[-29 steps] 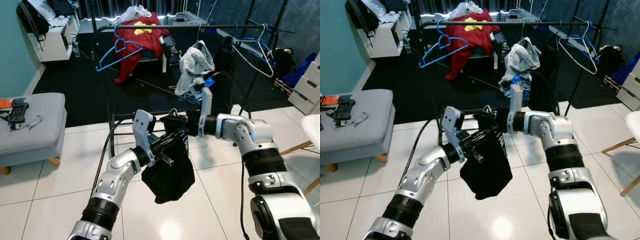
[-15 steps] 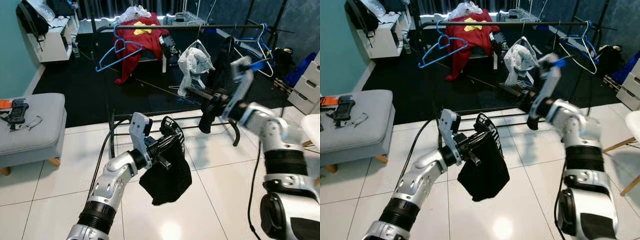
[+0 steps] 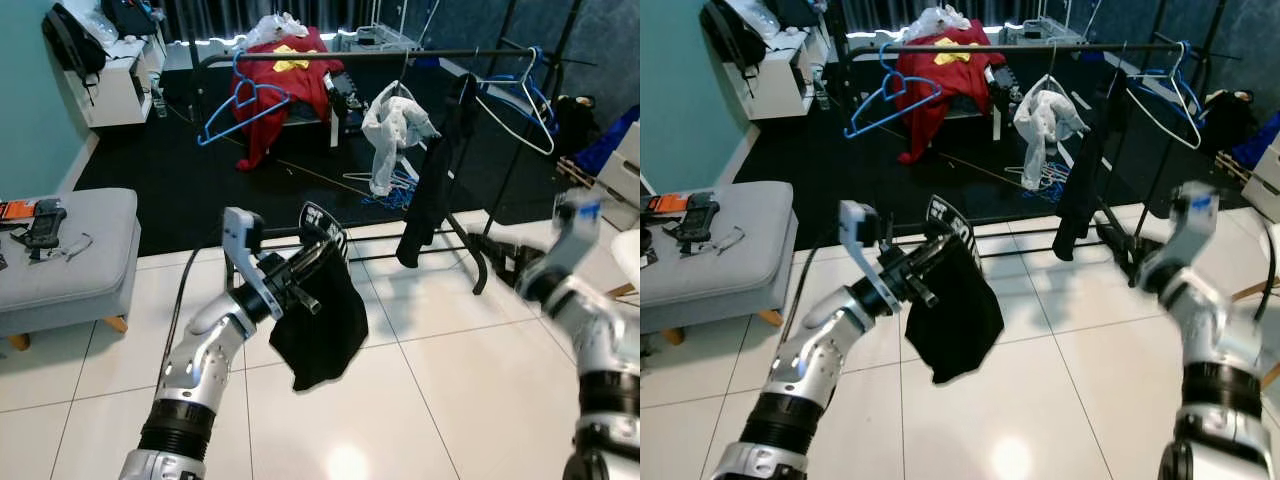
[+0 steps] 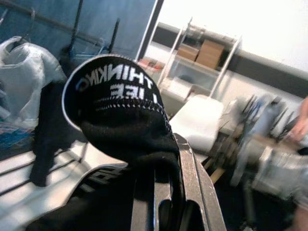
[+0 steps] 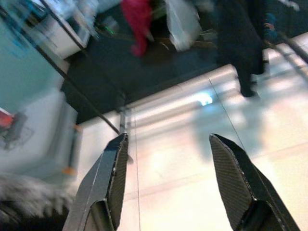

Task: Hang hanger

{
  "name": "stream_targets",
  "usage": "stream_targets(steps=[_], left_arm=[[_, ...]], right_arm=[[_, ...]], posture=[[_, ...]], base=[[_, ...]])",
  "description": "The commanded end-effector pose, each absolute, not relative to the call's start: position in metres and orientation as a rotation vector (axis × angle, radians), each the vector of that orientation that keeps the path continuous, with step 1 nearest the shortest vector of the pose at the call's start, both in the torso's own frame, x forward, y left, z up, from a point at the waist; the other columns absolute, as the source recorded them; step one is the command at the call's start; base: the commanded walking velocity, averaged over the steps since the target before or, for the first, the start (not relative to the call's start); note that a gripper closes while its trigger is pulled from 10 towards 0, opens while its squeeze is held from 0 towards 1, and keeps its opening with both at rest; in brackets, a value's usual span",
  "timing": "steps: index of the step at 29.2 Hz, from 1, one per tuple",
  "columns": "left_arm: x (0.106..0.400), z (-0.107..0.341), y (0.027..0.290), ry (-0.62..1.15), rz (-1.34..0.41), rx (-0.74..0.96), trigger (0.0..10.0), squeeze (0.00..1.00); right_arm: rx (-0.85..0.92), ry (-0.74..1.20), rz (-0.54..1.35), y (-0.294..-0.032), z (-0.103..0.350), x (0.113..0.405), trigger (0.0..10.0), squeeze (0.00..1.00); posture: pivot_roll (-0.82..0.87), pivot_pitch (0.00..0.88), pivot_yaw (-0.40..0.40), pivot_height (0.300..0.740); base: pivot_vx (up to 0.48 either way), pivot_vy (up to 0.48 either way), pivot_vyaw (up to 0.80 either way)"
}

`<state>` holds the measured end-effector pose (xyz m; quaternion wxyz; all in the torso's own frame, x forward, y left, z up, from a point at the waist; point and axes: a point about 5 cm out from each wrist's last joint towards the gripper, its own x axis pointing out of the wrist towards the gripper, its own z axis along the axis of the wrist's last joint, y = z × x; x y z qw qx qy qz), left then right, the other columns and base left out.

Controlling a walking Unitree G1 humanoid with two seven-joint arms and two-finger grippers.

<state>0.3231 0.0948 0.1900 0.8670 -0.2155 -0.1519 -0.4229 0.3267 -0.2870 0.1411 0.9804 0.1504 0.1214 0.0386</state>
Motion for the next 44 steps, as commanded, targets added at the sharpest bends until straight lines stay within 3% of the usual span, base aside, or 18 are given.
stream_targets(steps=[1, 2, 5, 12, 13, 14, 15, 16, 19, 25, 28, 30, 44], left_arm=[[0.322, 0.196, 0.096, -0.35, -0.902, -0.482, 0.0, 0.0], [0.321, 0.201, 0.099, -0.374, -0.93, -0.483, 0.0, 0.0], [0.32, 0.2, 0.102, -0.364, -0.968, -0.433, 0.0, 0.0], [0.318, 0.194, 0.103, -0.333, -0.976, -0.338, 0.0, 0.0], [0.328, 0.173, 0.107, -0.208, -0.851, -0.181, 8.5, 0.0], [0.333, 0.159, 0.111, -0.13, -0.764, -0.064, 8.5, 0.0], [0.333, 0.159, 0.111, -0.13, -0.764, -0.064, 8.5, 0.0], [0.34, 0.14, 0.122, -0.025, -0.622, 0.022, 10.0, 0.0], [0.342, 0.129, 0.13, 0.037, -0.53, 0.067, 10.0, 0.0], [0.324, 0.091, 0.142, 0.175, -0.309, -0.082, 10.0, 0.0], [0.324, 0.091, 0.142, 0.175, -0.309, -0.082, 10.0, 0.0], [0.319, 0.084, 0.147, 0.198, -0.227, -0.092, 10.0, 0.0], [0.321, 0.083, 0.128, 0.158, -0.247, -0.054, 10.0, 0.0]], right_arm=[[0.285, 0.294, 0.067, -0.282, 0.127, 0.324, 10.0, 0.0], [0.201, 0.404, 0.056, -0.274, 0.092, 0.309, 10.0, 0.0], [0.048, 0.517, 0.11, -0.253, 0.052, 0.288, 10.0, 0.0], [-0.034, 0.55, 0.137, -0.237, 0.03, 0.277, 10.0, 0.0], [-0.007, 0.538, 0.113, -0.231, 0.023, 0.275, 10.0, 0.0], [0.014, 0.526, 0.09, -0.228, 0.019, 0.274, 10.0, 0.0], [0.014, 0.526, 0.09, -0.228, 0.019, 0.274, 10.0, 0.0], [0.041, 0.502, 0.066, -0.224, 0.018, 0.275, 10.0, 0.0], [0.058, 0.485, 0.05, -0.222, 0.018, 0.276, 10.0, 0.0], [0.096, 0.355, 0.035, -0.203, 0.034, 0.29, 10.0, 0.0], [0.096, 0.355, 0.035, -0.203, 0.034, 0.29, 10.0, 0.0], [0.105, 0.257, 0.049, -0.195, 0.051, 0.3, 10.0, 0.0], [0.152, 0.129, 0.071, -0.183, 0.074, 0.316, 10.0, 0.0]], posture=[[-0.16, 0.057, -0.002, 0.74], [-0.16, 0.059, 0.0, 0.74], [-0.16, 0.06, 0.002, 0.74], [-0.15, 0.052, 0.004, 0.74], [-0.14, 0.05, 0.007, 0.74], [-0.14, 0.05, 0.007, 0.74], [-0.14, 0.05, 0.007, 0.74], [-0.14, 0.047, 0.013, 0.74], [-0.14, 0.047, 0.013, 0.74], [-0.11, 0.05, -0.001, 0.74], [-0.11, 0.05, -0.001, 0.74], [-0.11, 0.052, 0.01, 0.74], [-0.13, 0.032, 0.009, 0.74]], base=[[0.0, 0.0, 0.0], [0.0, 0.0, 0.0], [0.0, 0.0, 0.0], [0.0, 0.0, 0.0], [0.0, 0.0, 0.0], [0.0, 0.0, 0.0], [0.0, 0.0, 0.0], [0.0, 0.0, 0.0], [0.0, 0.0, 0.0], [0.0, 0.0, 0.0], [0.0, 0.0, 0.0], [0.0, 0.0, 0.0], [0.18, 0.0, 0.0]])
